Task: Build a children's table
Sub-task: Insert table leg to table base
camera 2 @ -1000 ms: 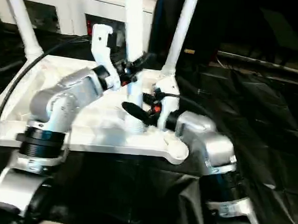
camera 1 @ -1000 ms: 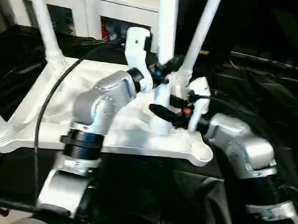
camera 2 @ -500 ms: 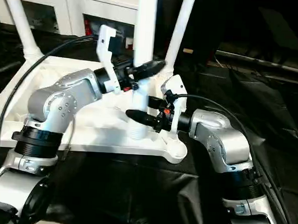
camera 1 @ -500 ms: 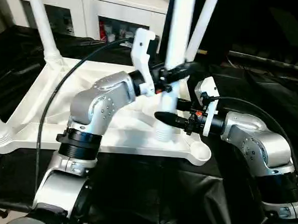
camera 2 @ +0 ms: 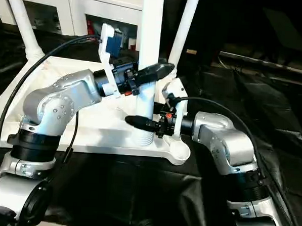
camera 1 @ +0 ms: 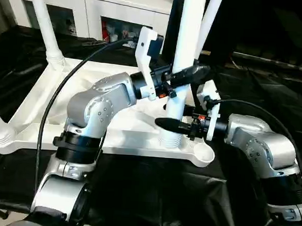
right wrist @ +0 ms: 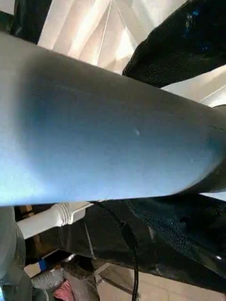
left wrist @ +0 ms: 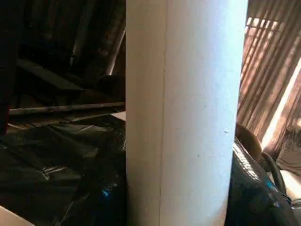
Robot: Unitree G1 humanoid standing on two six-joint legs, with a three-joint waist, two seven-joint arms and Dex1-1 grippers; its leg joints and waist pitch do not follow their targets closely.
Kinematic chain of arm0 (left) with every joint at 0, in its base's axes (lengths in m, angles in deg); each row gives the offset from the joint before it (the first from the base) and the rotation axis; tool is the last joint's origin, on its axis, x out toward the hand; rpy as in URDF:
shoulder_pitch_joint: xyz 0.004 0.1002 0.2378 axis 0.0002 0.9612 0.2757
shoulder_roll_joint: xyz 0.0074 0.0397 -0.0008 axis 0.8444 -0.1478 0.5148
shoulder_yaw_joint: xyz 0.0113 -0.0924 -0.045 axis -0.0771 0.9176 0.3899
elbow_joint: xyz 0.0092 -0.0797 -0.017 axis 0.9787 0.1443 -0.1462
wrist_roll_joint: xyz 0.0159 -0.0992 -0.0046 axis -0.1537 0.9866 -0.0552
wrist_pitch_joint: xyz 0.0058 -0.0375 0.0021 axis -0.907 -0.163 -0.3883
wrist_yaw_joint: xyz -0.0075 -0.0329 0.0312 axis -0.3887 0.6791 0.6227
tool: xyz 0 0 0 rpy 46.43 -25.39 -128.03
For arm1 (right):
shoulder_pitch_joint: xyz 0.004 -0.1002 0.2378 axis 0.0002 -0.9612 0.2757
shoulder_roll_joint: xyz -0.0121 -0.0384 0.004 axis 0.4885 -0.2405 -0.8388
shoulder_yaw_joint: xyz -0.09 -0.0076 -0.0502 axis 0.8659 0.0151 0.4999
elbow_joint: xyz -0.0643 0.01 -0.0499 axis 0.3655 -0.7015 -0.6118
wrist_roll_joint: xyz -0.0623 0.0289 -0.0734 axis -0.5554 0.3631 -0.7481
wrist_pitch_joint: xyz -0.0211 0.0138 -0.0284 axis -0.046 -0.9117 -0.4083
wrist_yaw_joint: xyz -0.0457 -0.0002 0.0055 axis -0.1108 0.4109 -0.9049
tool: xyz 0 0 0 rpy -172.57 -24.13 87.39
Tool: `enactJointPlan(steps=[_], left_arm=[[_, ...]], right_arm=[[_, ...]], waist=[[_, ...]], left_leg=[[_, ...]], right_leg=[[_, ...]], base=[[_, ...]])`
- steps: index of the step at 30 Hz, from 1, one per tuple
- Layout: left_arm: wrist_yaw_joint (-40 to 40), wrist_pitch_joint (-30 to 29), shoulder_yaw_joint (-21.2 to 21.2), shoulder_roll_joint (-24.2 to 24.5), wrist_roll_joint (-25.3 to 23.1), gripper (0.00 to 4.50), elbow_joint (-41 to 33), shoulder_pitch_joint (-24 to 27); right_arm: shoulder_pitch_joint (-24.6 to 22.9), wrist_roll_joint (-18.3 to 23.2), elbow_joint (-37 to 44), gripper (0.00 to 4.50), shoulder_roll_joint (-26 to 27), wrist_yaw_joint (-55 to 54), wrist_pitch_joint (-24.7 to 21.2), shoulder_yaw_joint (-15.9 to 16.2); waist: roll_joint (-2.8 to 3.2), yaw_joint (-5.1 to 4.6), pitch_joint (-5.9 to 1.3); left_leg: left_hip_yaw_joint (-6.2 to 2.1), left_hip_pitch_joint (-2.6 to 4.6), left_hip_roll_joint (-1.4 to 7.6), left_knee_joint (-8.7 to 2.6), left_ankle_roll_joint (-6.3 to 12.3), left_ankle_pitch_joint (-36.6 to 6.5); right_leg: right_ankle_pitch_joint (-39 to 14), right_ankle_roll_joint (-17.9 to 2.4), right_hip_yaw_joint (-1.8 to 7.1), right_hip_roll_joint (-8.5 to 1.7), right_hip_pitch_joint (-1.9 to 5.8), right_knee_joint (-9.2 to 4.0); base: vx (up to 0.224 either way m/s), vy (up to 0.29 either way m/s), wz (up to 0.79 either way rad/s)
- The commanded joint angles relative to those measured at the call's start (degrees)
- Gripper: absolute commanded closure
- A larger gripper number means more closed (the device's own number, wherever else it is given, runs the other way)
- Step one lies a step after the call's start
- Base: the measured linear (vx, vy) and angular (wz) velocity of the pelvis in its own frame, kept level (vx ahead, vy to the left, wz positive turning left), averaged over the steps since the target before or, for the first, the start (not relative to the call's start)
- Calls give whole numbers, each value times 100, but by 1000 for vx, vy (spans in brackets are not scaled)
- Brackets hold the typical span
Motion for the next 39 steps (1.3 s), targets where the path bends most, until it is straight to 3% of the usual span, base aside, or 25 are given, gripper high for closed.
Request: enactJointPlan(steps=[1, 3, 5, 7, 15, 23, 24, 28, 32, 35, 37, 38, 39], left_arm=[[-63, -74, -103, -1, 84, 267, -156, -3], [-79, -88, -101, 3, 77, 267, -167, 2], [-88, -104, -82, -2, 76, 267, -183, 12], [-98, -100, -80, -1, 73, 267, -179, 13], [-133, -101, -74, -7, 103, 267, -189, 6], [-152, -51, -74, 0, 80, 267, -211, 12], [-101, -54, -30, -30, 96, 232, -199, 9], [183, 42, 242, -213, 180, 188, -122, -18], [674, 934, 782, -714, 256, 149, 73, 28], [1077, 1588, 1296, -1149, 484, 146, 235, 46], [1224, 1656, 1519, -1285, 674, 146, 278, 37], [1387, 1597, 1842, -1450, 1087, 146, 230, 34], [1387, 1597, 1842, -1450, 1087, 146, 230, 34]], right_arm=[[-9, 31, 158, 131, -50, 27, -56, -20], [-13, 44, 163, 131, -49, 60, -68, -18], [-20, 67, 177, 166, -50, 78, -82, -11], [-25, 85, 178, 166, -49, 91, -96, -7], [-55, 91, 179, 245, -70, 142, -127, 18], [-73, 81, 182, 257, -48, 143, -126, 25], [-78, 71, 176, 257, -33, 125, -112, 28], [-107, 60, 170, 257, 65, -11, -56, -16], [-166, 208, 148, 259, 503, -570, 60, -384], [-211, 384, 160, 259, 841, -938, 132, -671], [-229, 473, 165, 259, 989, -1098, 173, -816], [-237, 597, 166, 259, 1200, -1365, 287, -1057], [-237, 597, 166, 259, 1200, -1365, 287, -1057]], waist=[[18, 5, -417], [20, 3, -419], [23, 1, -419], [19, 3, -419], [27, 1, -419], [17, 6, -423], [20, 8, -423], [19, 10, -426], [34, 3, -429], [31, 8, -431], [38, 8, -427], [84, 8, -425], [70, 2, -426]], left_leg=[[-140, 94, 453, -456, 102, -248], [-143, 90, 453, -456, 102, -228], [-143, 88, 451, -453, 111, -211], [-142, 85, 451, -452, 125, -211], [-143, 90, 453, -455, 106, -226], [-142, 88, 449, -450, 112, -202], [-142, 87, 450, -449, 112, -192], [-142, 83, 450, -444, 105, -187], [-155, 71, 463, -452, 110, -233], [-154, 74, 461, -457, 88, -345], [-155, 72, 459, -460, 91, -362], [-160, 85, 459, -471, 44, -460], [-154, 89, 463, -472, 17, -479]], right_leg=[[-164, -1609, 320, -439, 303, -347], [-139, -1607, 318, -438, 305, -342], [-95, -1615, 318, -438, 307, -339], [-100, -1614, 317, -439, 310, -339], [-136, -1610, 316, -436, 304, -342], [-96, -1616, 316, -438, 309, -336], [-88, -1617, 316, -440, 309, -336], [-40, -1647, 316, -444, 316, -333], [-8, -1683, 315, -457, 326, -347], [-4, -1690, 316, -455, 322, -355], [-25, -1663, 321, -453, 322, -359], [-98, -1632, 315, -450, 311, -364], [-95, -1629, 319, -454, 305, -361]], base=[[0, 0, 0], [0, 0, 0], [0, 0, 0], [0, 0, 0], [0, 0, 0], [0, 0, 0], [0, 0, 0], [0, 0, 0], [0, 0, 0], [0, 0, 0], [0, 0, 0], [0, 0, 0], [0, 0, 0]])
